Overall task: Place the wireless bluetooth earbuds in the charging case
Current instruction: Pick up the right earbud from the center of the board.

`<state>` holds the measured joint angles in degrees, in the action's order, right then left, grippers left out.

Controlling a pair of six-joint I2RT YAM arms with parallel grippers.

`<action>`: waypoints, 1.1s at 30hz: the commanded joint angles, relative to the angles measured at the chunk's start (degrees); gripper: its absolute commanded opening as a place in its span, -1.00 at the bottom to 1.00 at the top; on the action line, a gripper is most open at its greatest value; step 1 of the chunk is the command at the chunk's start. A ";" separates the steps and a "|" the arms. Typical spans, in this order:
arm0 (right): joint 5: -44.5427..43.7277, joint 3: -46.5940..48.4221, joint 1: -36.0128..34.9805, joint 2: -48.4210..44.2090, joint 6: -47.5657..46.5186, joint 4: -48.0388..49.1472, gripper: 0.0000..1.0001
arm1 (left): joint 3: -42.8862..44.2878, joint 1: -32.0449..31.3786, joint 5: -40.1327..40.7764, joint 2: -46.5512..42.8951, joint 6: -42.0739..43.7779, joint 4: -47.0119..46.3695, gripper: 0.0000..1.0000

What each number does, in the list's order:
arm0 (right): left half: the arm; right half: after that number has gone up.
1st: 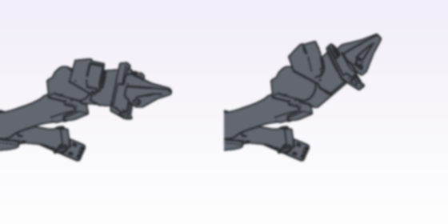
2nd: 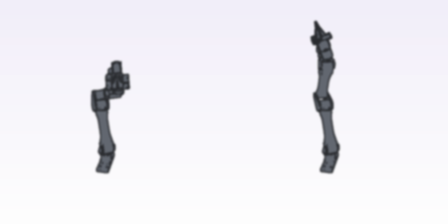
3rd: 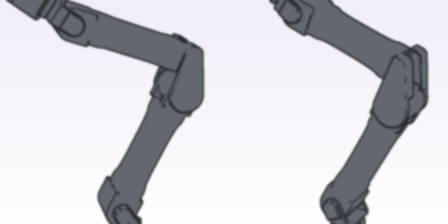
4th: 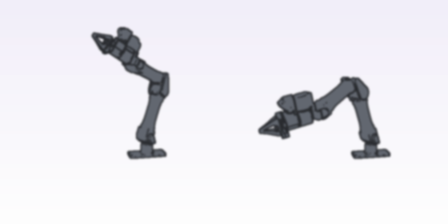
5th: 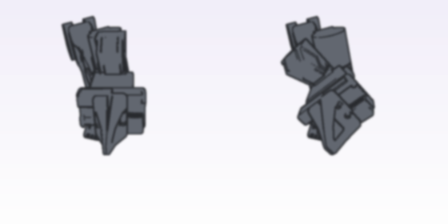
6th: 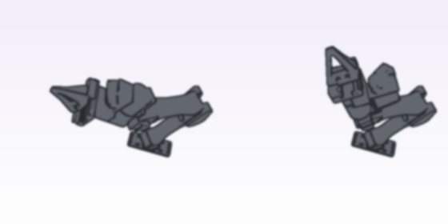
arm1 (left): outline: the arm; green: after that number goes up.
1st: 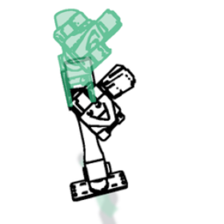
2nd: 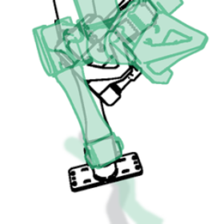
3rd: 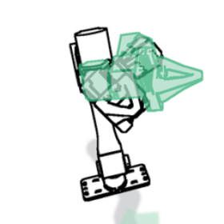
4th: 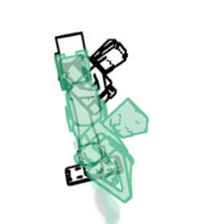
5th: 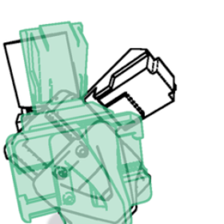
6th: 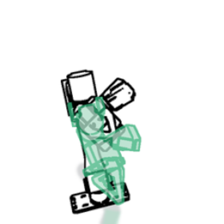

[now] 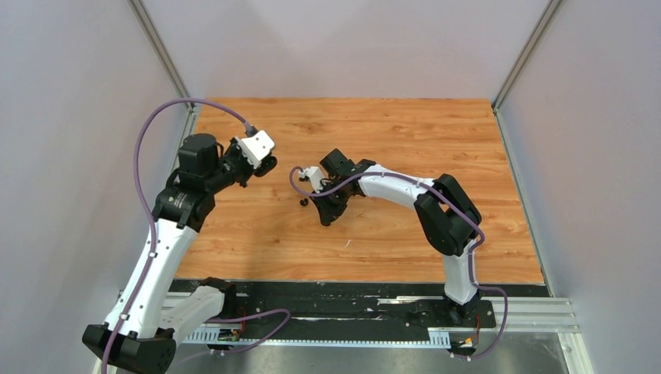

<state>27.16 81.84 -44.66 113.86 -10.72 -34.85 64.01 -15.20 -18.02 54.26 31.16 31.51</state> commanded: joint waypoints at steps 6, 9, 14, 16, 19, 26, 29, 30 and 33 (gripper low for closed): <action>-1.94 3.33 -1.10 0.62 5.01 2.13 -0.55 | -0.69 0.70 -0.36 -1.95 -1.19 -0.31 -1.00; -3.14 2.75 -1.34 0.33 6.32 2.14 -0.43 | -0.88 0.80 -0.58 -2.12 -1.38 -0.31 -1.00; -3.98 1.95 -1.39 0.43 7.35 2.18 -0.39 | -1.13 0.87 -0.76 -2.23 -1.54 -0.31 -1.00; -3.96 1.92 -1.39 0.69 7.38 2.19 -0.39 | -1.30 0.87 -0.74 -2.31 -1.58 -0.34 -1.00; -4.26 1.84 -1.39 1.03 7.21 2.30 -0.39 | -1.26 0.94 -0.80 -2.47 -1.70 -0.26 -1.00; -5.77 1.52 -1.39 2.14 6.60 2.45 -0.38 | -1.34 1.04 -0.95 -2.65 -1.71 0.08 -1.00; -5.97 1.50 -1.39 2.48 6.35 2.59 -0.37 | -1.52 1.05 -0.98 -2.67 -1.63 0.02 -1.00; -6.02 1.41 -1.39 2.61 6.26 2.58 -0.37 | -1.61 1.05 -1.01 -2.67 -1.69 0.00 -1.00; -6.53 1.40 -1.39 3.01 6.03 2.66 -0.37 | -1.70 1.14 -1.04 -2.68 -1.79 -0.12 -1.00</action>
<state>22.15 83.29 -45.74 116.07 -4.58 -34.35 62.50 -14.48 -18.11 52.82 30.65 32.38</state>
